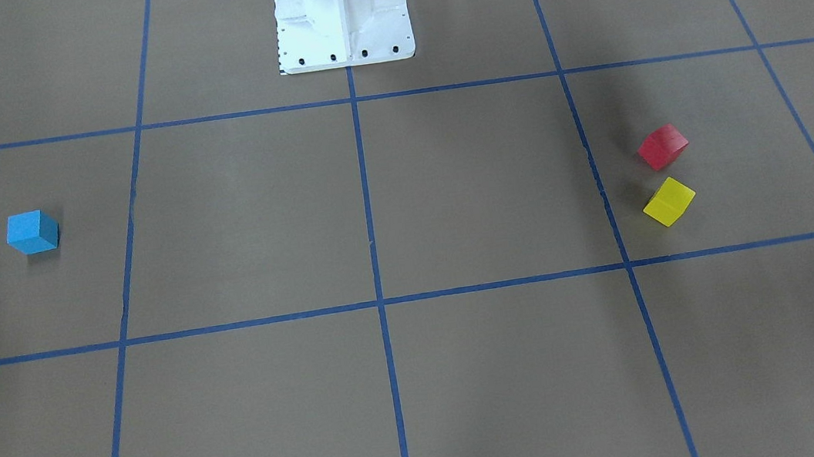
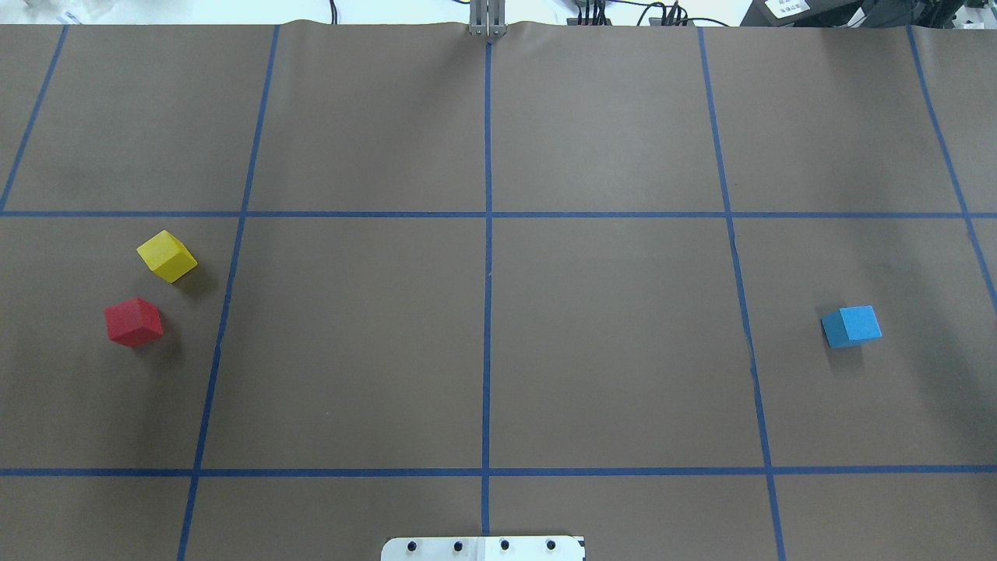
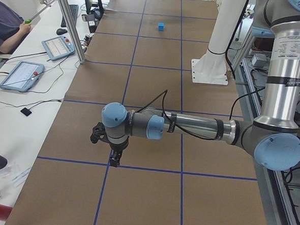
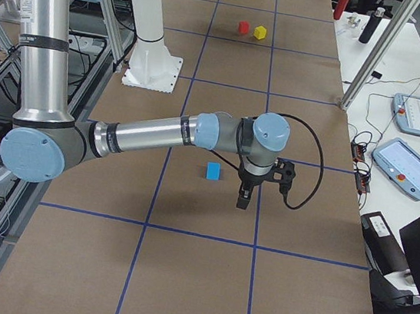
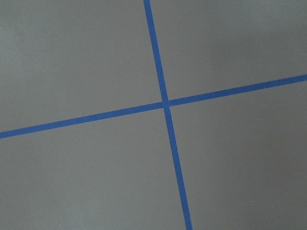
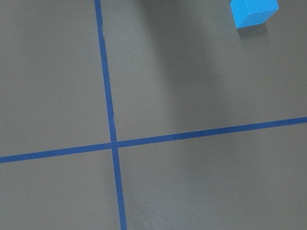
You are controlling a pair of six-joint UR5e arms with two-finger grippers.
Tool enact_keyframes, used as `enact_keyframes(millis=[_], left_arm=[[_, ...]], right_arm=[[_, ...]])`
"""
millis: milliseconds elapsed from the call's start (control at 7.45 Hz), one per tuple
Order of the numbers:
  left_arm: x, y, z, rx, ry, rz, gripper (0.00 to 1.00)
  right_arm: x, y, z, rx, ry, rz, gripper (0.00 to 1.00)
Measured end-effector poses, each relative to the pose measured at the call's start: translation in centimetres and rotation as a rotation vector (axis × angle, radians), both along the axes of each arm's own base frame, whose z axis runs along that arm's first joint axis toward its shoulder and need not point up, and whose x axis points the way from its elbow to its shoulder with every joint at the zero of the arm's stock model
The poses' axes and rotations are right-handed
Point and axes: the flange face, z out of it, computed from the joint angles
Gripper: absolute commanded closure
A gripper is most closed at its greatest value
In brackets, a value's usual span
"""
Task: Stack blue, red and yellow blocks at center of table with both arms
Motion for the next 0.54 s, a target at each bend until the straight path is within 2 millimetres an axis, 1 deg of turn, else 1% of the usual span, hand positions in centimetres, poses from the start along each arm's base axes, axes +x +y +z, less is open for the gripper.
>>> enact_keyframes(millis=[134,269,403,537], left_arm=[[0.0,0.0,-1.1,0.022,0.000,-0.001,0.00],[0.0,0.1,-2.6,0.050,0.001,-0.001,0.00],[0.0,0.5,-3.8,0.073,0.002,-0.001,0.00],[0.1,0.7,-4.4,0.089,0.003,0.001,0.00]], right_arm=[[-1.5,-2.4,-3.3,0.064,0.022,-0.025,0.00],[-4.3,-4.8,-6.7,0.132,0.062,-0.069,0.00],[-7.5,-6.1,-9.1,0.179,0.068,-0.117,0.00],[-10.8,-6.1,-9.5,0.203,0.052,-0.165,0.00]])
